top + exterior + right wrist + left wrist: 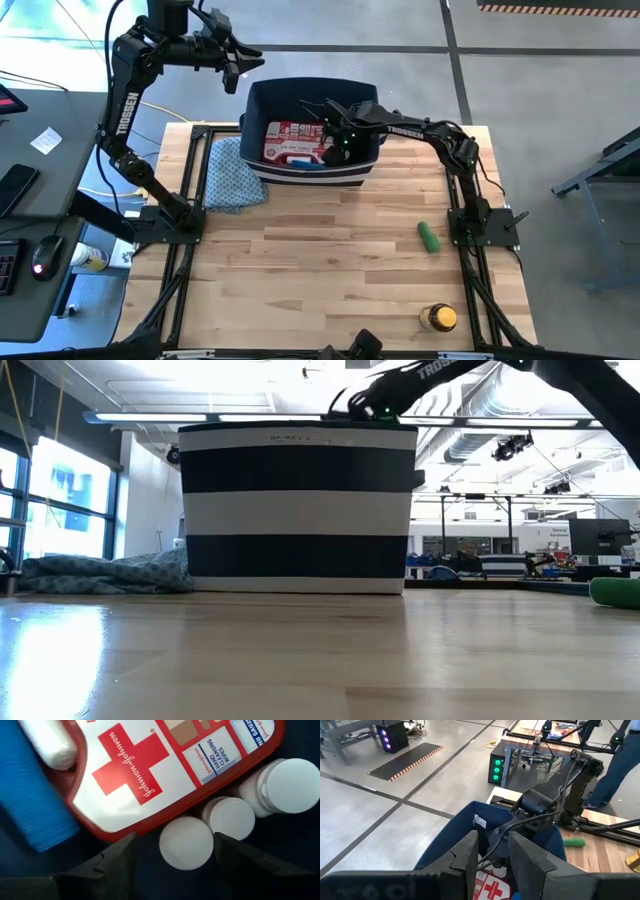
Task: Pick & place medical supplies in basket/bin
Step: Put the green bandage into the blue bin
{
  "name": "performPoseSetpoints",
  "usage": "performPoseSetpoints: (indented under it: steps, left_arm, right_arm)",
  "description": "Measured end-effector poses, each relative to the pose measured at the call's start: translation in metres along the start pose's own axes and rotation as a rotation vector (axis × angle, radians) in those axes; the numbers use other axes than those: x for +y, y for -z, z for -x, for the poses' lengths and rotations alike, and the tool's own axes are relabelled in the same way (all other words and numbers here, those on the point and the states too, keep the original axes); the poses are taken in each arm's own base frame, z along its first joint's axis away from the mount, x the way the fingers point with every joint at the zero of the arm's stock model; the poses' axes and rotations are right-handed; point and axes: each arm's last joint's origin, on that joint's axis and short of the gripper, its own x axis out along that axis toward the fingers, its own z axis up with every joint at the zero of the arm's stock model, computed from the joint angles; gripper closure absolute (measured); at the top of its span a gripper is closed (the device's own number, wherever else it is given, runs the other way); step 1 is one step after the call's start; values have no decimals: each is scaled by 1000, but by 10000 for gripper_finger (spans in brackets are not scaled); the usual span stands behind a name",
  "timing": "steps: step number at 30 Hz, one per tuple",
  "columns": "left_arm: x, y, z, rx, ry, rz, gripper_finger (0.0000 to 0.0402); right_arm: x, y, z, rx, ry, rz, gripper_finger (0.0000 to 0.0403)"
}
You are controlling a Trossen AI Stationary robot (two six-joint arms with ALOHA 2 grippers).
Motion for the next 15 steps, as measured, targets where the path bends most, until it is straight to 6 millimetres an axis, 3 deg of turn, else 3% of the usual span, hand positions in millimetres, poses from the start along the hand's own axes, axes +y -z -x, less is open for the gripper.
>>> performPoseSetpoints:
  steps: [15]
  left_arm:
    - [2, -4, -3, -35, -6, 2, 257]
  right_arm:
    - [-3, -3, 78, -252, 10, -69, 155]
